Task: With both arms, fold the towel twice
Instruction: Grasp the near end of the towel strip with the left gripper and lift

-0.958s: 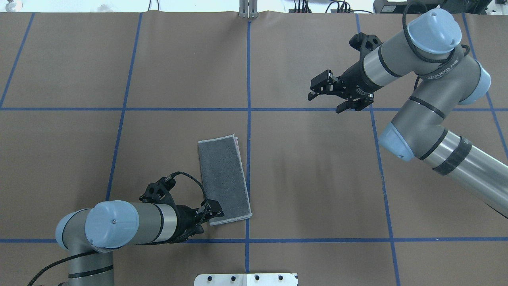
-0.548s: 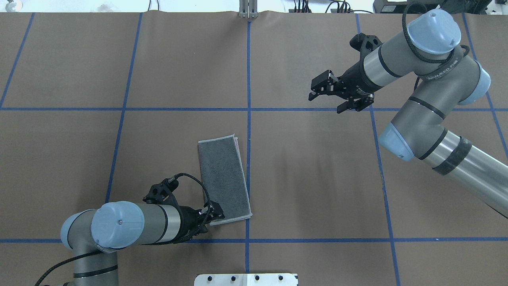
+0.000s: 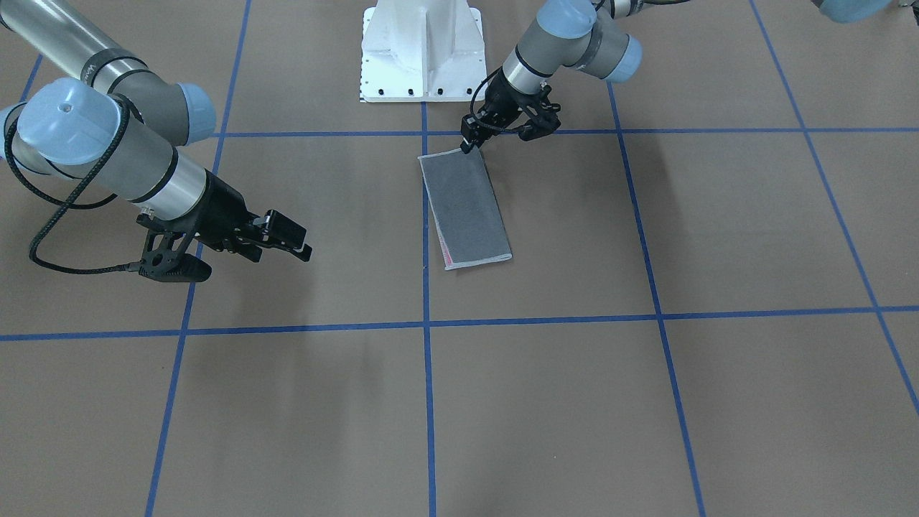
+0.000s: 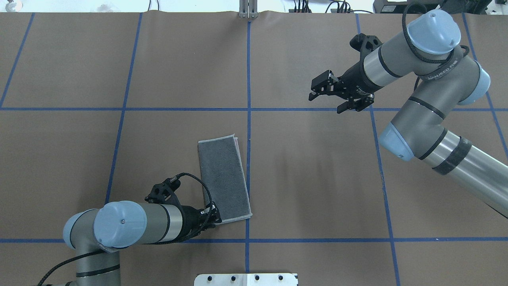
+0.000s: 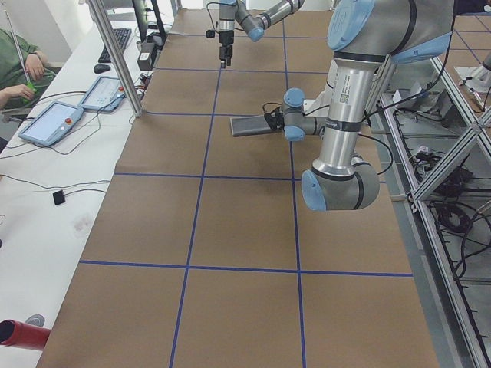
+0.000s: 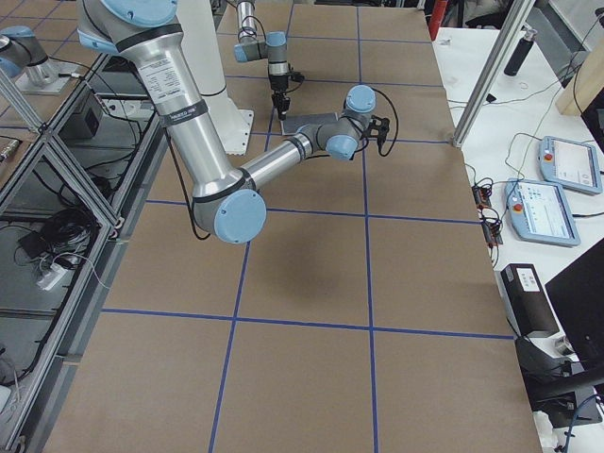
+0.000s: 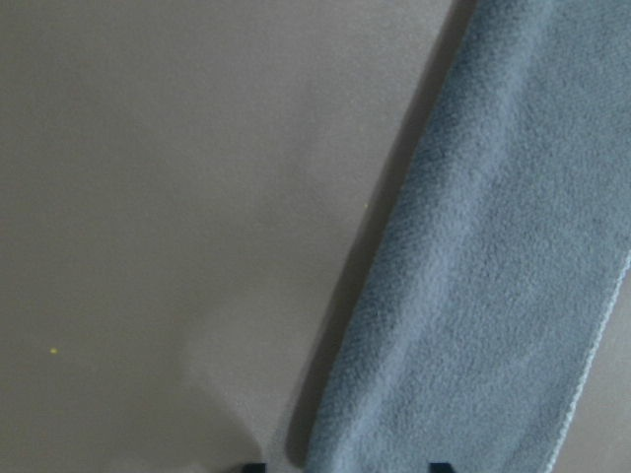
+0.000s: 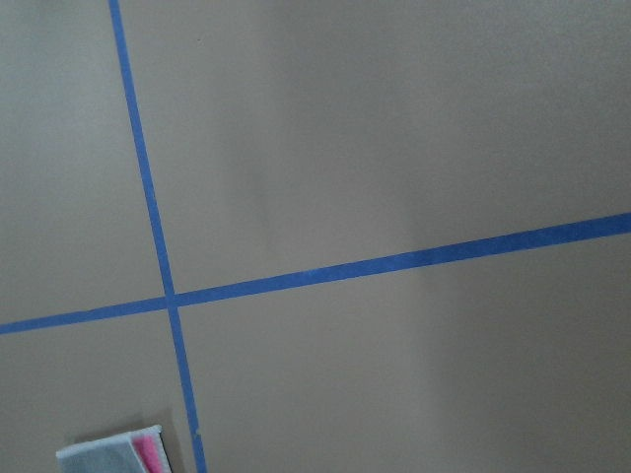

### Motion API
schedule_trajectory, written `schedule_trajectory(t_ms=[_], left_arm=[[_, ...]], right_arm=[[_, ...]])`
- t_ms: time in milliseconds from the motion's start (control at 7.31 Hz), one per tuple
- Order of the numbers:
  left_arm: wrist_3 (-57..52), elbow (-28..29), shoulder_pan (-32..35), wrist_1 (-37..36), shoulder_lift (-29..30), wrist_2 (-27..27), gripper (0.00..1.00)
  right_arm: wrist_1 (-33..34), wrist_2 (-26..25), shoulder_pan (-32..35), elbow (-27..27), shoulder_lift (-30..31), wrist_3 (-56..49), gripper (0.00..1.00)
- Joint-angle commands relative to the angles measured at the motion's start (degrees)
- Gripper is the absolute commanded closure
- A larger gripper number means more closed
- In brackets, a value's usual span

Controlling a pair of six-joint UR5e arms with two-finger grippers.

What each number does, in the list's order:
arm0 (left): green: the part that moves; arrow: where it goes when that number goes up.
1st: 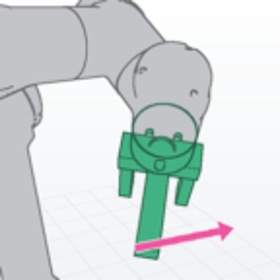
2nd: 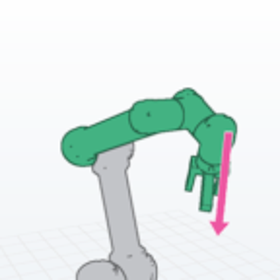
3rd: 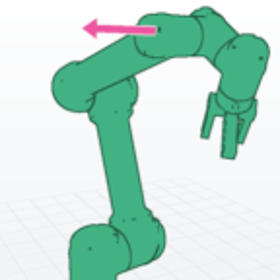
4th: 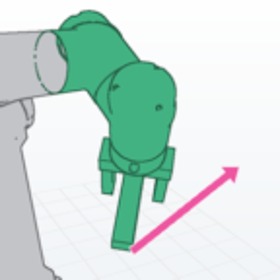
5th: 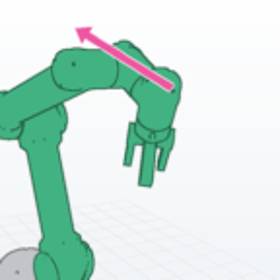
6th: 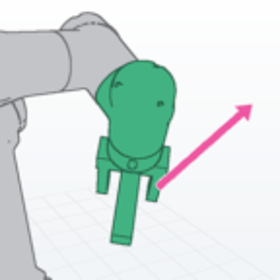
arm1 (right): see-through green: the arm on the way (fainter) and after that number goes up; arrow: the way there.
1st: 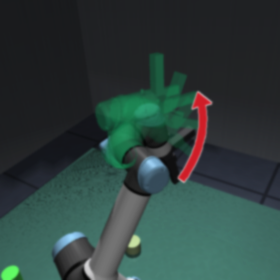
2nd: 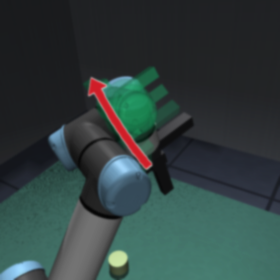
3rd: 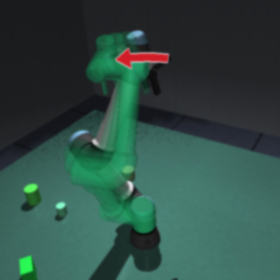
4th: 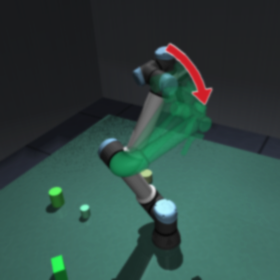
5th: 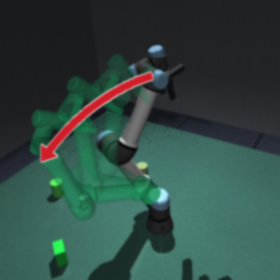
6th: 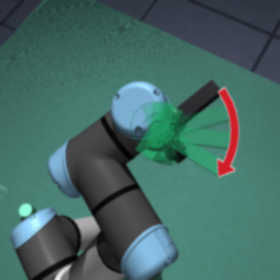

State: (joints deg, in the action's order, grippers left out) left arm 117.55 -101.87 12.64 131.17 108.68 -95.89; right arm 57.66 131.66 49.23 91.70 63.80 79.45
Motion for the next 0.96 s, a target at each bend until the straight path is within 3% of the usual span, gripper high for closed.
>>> schedule_trajectory(t_ms=[0,548,821], left_arm=[[0.48,0.09,0.01,-0.04,0.30,0.00,1.00],[0.66,-0.53,1.15,-0.04,2.76,-0.09,1.00],[1.10,0.00,5.61,-0.21,4.87,-0.18,1.00]], right_arm=[[0.00,0.00,-0.01,-0.03,0.01,0.00,0.01],[0.00,-0.09,-0.01,-0.12,0.19,0.09,0.01],[-0.09,-0.09,-0.10,-0.12,0.10,0.18,0.01]])
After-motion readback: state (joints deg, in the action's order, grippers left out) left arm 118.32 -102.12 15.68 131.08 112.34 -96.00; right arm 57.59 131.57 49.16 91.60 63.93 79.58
